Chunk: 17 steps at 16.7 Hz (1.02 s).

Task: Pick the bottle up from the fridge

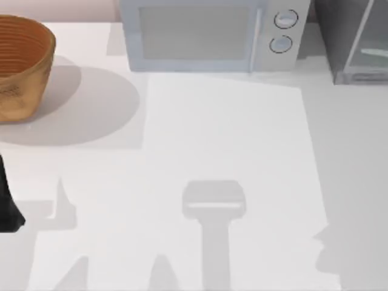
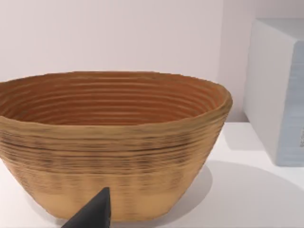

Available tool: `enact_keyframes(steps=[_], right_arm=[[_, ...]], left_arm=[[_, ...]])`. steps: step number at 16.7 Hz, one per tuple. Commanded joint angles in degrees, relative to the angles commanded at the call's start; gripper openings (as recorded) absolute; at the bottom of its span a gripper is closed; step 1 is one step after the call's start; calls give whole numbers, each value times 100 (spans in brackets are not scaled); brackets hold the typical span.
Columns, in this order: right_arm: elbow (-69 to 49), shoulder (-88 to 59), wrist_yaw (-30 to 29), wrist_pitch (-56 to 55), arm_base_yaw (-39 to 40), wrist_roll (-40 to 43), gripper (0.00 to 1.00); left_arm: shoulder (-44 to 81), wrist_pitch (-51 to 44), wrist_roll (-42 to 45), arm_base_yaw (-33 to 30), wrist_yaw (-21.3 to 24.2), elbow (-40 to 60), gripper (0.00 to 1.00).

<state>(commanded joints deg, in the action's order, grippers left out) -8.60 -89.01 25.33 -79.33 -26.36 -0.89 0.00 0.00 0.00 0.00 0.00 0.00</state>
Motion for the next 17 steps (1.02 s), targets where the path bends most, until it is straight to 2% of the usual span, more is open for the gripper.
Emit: enact_keyframes(steps=[3,6,13,17], right_arm=[[-124,-925,267,-880,-274,-11,100],[-190,-1348,402,-1309,-411,-14,100],[-254,-1418,374,-1286,-368,-4,100],[-1131,-1904,71,-846,-100,50,100]], left_arm=[[0,0,0,0,0,0,100],[0,0,0,0,0,0,100],[0,0,0,0,0,0,100],[0,0,0,0,0,0,100]])
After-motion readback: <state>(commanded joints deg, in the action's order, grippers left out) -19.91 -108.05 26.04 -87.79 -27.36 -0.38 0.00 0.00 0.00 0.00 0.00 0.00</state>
